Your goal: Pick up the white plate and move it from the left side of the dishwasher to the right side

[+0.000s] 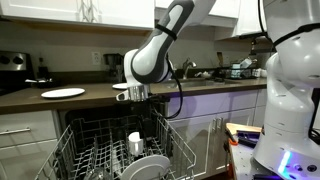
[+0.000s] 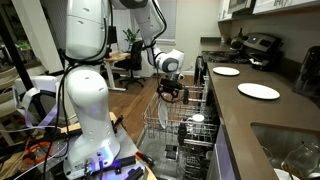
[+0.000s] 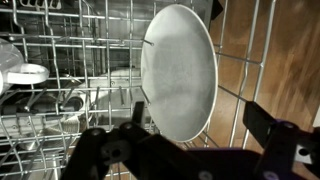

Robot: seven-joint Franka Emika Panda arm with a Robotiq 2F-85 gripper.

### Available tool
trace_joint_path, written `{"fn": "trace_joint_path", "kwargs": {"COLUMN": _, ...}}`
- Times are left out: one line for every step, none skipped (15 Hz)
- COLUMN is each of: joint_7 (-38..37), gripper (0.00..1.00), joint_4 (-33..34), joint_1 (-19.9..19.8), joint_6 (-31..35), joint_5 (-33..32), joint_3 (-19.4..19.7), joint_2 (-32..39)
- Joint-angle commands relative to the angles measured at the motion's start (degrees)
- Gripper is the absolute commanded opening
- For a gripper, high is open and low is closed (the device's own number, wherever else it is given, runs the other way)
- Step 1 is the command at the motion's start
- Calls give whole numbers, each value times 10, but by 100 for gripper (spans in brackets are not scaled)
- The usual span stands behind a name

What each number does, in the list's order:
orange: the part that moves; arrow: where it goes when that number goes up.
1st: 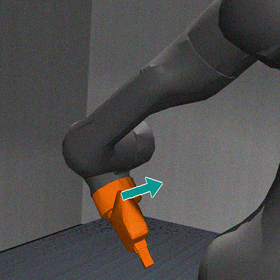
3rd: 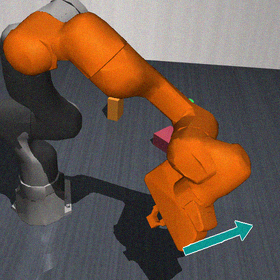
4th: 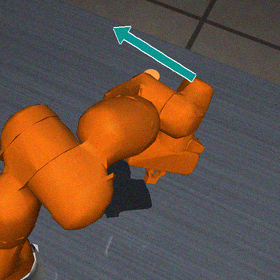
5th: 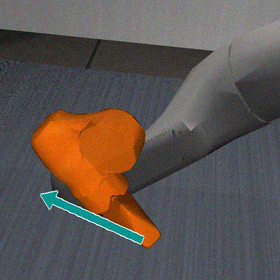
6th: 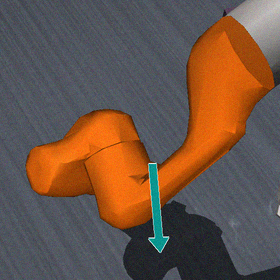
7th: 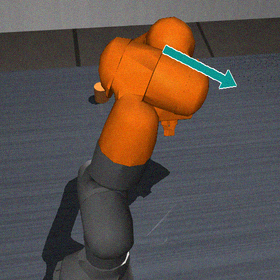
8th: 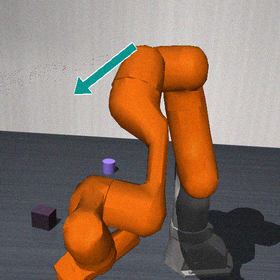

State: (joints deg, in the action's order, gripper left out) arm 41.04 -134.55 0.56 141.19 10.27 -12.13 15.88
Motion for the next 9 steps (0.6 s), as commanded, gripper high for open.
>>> {"fn": "trace_joint_path", "kwargs": {"joint_7": -23, "gripper": 100, "joint_4": -20, "joint_1": 9, "joint_6": -5, "joint_5": -10, "joint_3": 2, "joint_2": -43}}
{"fn": "trace_joint_path", "kwargs": {"joint_7": -27, "gripper": 100, "joint_4": -21, "joint_1": 12, "joint_6": -5, "joint_5": -12, "joint_3": 3, "joint_2": -48}}
{"fn": "trace_joint_path", "kwargs": {"joint_7": -31, "gripper": 100, "joint_4": -24, "joint_1": 15, "joint_6": -4, "joint_5": -14, "joint_3": 3, "joint_2": -54}}
{"fn": "trace_joint_path", "kwargs": {"joint_7": -34, "gripper": 100, "joint_4": -26, "joint_1": 17, "joint_6": -3, "joint_5": -16, "joint_3": 4, "joint_2": -60}}
{"fn": "trace_joint_path", "kwargs": {"joint_7": -38, "gripper": 100, "joint_4": -31, "joint_1": 20, "joint_6": 0, "joint_5": -19, "joint_3": 5, "joint_2": -66}}
{"fn": "trace_joint_path", "kwargs": {"joint_7": -16, "gripper": 100, "joint_4": -9, "joint_1": 14, "joint_6": -1, "joint_5": -5, "joint_3": 3, "joint_2": -38}}
{"fn": "trace_joint_path", "kwargs": {"joint_7": -18, "gripper": 100, "joint_4": -12, "joint_1": 16, "joint_6": -1, "joint_5": -5, "joint_3": 4, "joint_2": -43}}
{"fn": "trace_joint_path", "kwargs": {"joint_7": -19, "gripper": 100, "joint_4": -14, "joint_1": 17, "joint_6": -1, "joint_5": -5, "joint_3": 4, "joint_2": -47}}
{"fn": "trace_joint_path", "kwargs": {"joint_7": -20, "gripper": 100, "joint_4": -15, "joint_1": 18, "joint_6": -1, "joint_5": -5, "joint_3": 4, "joint_2": -49}}
